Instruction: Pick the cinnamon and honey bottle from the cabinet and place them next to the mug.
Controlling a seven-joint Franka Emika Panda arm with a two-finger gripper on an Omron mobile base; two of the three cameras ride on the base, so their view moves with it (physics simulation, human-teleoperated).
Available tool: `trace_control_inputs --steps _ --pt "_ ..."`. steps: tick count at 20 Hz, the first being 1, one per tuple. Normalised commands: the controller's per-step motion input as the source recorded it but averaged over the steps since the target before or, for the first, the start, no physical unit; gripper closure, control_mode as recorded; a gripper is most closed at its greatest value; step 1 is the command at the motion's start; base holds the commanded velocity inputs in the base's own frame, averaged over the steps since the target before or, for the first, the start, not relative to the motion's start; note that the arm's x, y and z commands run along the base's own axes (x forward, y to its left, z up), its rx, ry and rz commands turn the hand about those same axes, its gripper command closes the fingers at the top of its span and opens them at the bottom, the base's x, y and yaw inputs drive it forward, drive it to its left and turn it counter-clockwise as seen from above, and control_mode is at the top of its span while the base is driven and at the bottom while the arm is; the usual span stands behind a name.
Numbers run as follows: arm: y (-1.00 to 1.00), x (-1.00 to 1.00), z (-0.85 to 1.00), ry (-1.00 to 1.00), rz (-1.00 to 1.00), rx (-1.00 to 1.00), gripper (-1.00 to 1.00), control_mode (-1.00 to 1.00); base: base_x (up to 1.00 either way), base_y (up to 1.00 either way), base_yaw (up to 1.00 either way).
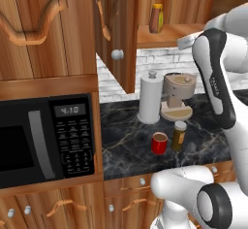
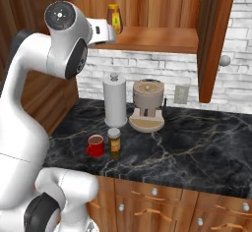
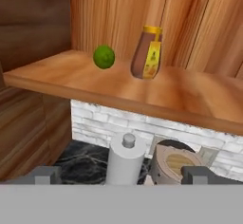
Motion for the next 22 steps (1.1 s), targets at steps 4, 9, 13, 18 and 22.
trace_control_inputs --steps 4,9,13,18,22 --pt "0.03 0.21 0.26 -0.22 -0.05 0.08 -1.0 -1.0 0.0 0.0 0.0" --pt "0.0 0.13 0.37 -0.11 -0.18 0.05 -1.0 -1.0 0.0 0.0 0.0" --pt "0.0 0.05 0.46 -0.02 -0.18 0.12 -1.0 -1.0 0.0 0.0 0.0" --pt "0.0 0.0 0.41 0.08 0.0 0.13 -1.0 -1.0 0.0 0.0 0.0" --pt "0.0 0.0 0.08 0.09 0.14 0.18 -1.0 -1.0 0.0 0.0 0.0"
